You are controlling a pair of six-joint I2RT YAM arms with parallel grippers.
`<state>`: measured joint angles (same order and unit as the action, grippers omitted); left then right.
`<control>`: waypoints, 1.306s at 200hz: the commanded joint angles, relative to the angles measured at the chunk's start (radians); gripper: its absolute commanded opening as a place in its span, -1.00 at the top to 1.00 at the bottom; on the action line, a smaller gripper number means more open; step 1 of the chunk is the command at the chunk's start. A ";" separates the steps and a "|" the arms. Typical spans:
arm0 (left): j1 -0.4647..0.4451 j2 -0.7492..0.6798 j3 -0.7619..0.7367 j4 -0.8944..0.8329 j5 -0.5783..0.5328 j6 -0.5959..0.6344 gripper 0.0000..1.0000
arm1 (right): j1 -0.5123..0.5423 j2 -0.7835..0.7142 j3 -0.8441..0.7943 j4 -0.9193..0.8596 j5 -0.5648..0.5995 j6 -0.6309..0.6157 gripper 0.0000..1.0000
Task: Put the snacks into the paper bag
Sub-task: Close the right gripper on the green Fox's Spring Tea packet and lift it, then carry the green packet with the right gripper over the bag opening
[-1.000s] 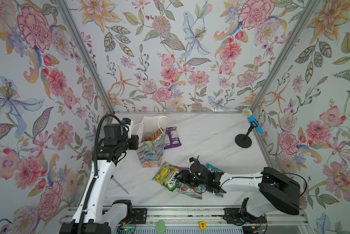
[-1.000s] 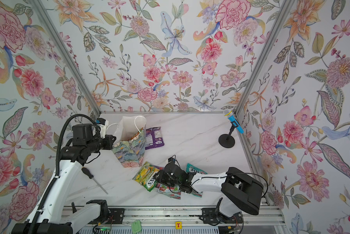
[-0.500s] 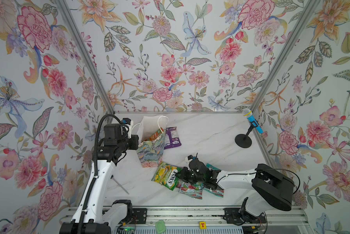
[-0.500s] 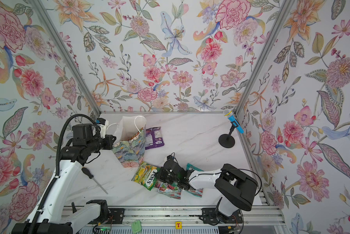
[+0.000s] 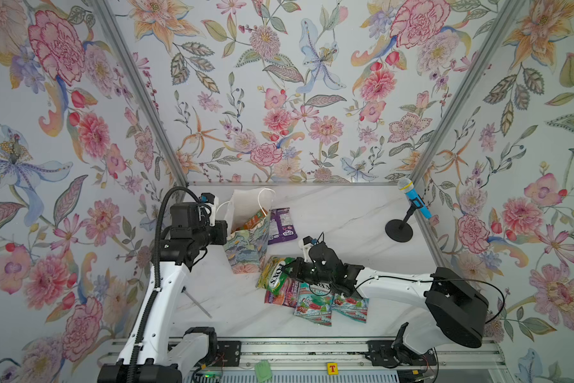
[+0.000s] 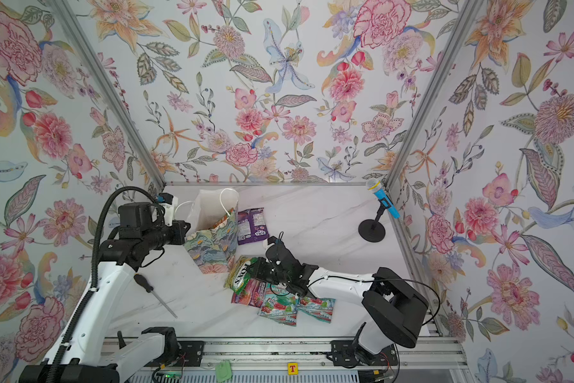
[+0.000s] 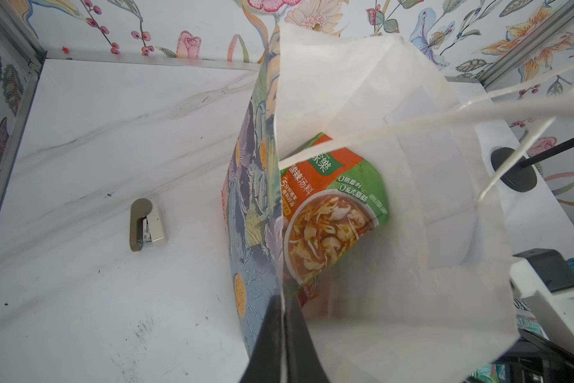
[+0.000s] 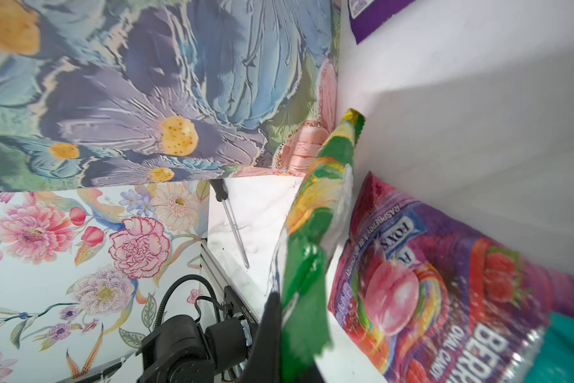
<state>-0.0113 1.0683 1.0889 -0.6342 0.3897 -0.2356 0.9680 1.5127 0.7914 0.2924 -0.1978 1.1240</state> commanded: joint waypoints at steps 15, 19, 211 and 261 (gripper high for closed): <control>0.011 0.012 -0.011 -0.026 0.014 -0.004 0.89 | -0.045 -0.105 0.042 -0.107 0.033 -0.097 1.00; 0.011 0.013 -0.012 -0.025 0.014 -0.005 0.89 | -0.052 -0.114 0.042 -0.116 0.037 -0.104 1.00; 0.012 0.011 -0.015 -0.030 0.013 -0.001 0.89 | -0.308 -0.072 0.625 -0.364 0.022 -0.513 1.00; 0.011 0.012 -0.016 -0.030 0.018 -0.004 0.88 | -0.314 0.000 0.746 -0.351 0.012 -0.530 1.00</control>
<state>-0.0113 1.0695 1.0889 -0.6334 0.3901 -0.2356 0.6601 1.4982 1.4651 -0.0933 -0.1692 0.6312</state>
